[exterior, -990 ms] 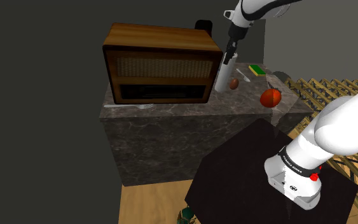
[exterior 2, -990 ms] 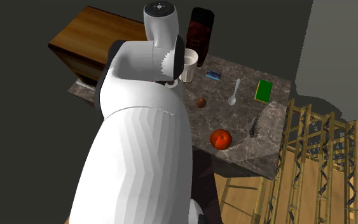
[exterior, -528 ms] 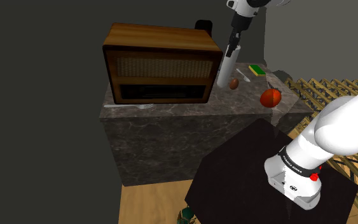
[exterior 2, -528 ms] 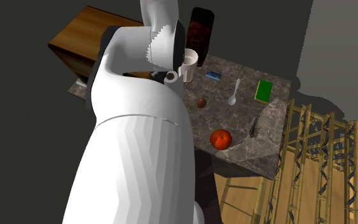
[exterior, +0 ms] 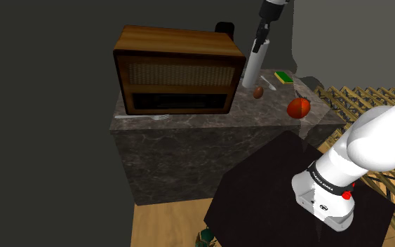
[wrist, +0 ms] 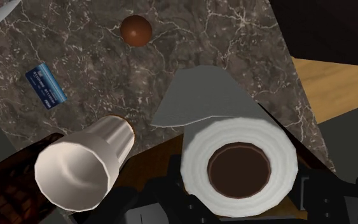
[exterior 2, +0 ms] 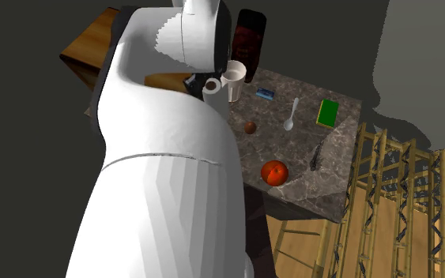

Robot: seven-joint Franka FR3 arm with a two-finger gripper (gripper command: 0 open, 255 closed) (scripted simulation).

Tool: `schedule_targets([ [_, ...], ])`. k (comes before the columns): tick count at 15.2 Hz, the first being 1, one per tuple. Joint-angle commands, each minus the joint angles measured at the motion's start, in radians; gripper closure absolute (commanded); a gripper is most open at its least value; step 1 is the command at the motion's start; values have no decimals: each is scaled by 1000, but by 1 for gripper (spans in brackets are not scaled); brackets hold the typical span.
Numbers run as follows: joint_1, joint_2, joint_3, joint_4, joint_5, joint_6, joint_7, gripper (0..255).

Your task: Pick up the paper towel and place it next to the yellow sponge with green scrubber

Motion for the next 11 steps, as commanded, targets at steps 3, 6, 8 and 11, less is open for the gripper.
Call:
schedule_targets([
  [3, 0, -3, 1, 50, 0, -53, -1, 255],
  [6, 1, -2, 2, 91, 1, -93, -2, 255],
  [8, 1, 0, 3, 120, 2, -120, -2, 255],
  [11, 2, 4, 3, 164, 3, -161, -3, 255],
])
